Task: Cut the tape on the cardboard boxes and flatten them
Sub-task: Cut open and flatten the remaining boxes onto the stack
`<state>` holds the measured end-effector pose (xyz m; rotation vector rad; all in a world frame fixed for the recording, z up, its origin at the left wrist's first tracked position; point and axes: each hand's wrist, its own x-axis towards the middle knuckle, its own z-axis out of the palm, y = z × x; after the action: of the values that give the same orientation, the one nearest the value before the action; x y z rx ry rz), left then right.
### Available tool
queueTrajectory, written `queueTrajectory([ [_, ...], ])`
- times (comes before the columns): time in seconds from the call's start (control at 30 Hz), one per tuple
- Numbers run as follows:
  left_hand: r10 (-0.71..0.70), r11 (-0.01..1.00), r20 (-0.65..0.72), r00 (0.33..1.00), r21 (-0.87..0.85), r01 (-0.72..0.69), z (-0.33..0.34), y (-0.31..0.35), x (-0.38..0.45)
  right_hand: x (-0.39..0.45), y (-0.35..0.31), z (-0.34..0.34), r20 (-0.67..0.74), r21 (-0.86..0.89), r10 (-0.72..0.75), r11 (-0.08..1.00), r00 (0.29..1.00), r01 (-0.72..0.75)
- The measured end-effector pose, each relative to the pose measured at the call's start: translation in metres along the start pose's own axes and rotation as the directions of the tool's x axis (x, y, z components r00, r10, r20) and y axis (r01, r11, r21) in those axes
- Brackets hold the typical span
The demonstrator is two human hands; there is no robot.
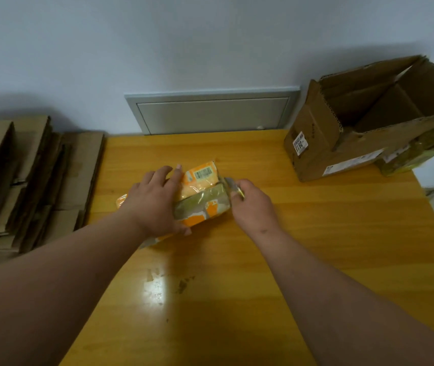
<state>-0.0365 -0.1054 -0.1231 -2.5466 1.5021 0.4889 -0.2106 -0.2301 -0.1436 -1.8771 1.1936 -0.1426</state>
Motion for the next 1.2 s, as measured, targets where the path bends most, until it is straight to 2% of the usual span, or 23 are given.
queueTrajectory([
  [0.1, -0.073, 0.996, 0.022, 0.997, -0.039, 0.074, 0.003, -0.031, -0.023, -0.002, -0.006, -0.001, -0.053, -0.086, -0.026, 0.996, 0.998, 0.021],
  [0.23, -0.156, 0.988, 0.023, 0.988, -0.013, 0.156, 0.005, -0.058, -0.049, -0.005, -0.032, 0.004, -0.133, -0.200, -0.253, 0.954, 0.958, 0.224],
  [0.33, -0.185, 0.960, -0.002, 0.983, -0.215, 0.181, 0.004, -0.063, -0.058, -0.005, -0.054, 0.016, -0.086, -0.359, -0.414, 0.862, 0.906, 0.359],
  [0.4, -0.217, 0.910, -0.030, 0.976, -0.367, 0.191, 0.007, -0.066, -0.061, -0.006, -0.067, 0.024, -0.051, -0.445, -0.464, 0.803, 0.884, 0.396],
  [0.5, -0.191, 0.905, -0.025, 0.981, -0.391, 0.166, 0.014, -0.075, -0.065, -0.006, -0.078, 0.037, 0.092, -0.493, -0.523, 0.715, 0.847, 0.495],
  [0.6, -0.200, 0.891, -0.012, 0.980, -0.417, 0.177, 0.019, -0.083, -0.067, -0.007, -0.085, 0.051, 0.264, -0.509, -0.534, 0.631, 0.803, 0.586],
  [0.7, -0.217, 0.893, -0.002, 0.976, -0.405, 0.197, 0.021, -0.089, -0.062, -0.009, -0.094, 0.065, 0.342, -0.523, -0.543, 0.568, 0.767, 0.635],
  [0.8, -0.200, 0.919, -0.013, 0.980, -0.349, 0.183, 0.023, -0.094, -0.058, -0.010, -0.103, 0.077, 0.403, -0.527, -0.550, 0.514, 0.731, 0.677],
  [0.97, -0.185, 0.910, -0.044, 0.982, -0.385, 0.154, 0.031, -0.098, -0.055, -0.011, -0.119, 0.087, 0.504, -0.534, -0.533, 0.426, 0.680, 0.730],
  [1.2, -0.190, 0.904, -0.071, 0.979, -0.402, 0.146, 0.039, -0.099, -0.052, -0.012, -0.136, 0.090, 0.570, -0.582, -0.461, 0.357, 0.680, 0.730],
])
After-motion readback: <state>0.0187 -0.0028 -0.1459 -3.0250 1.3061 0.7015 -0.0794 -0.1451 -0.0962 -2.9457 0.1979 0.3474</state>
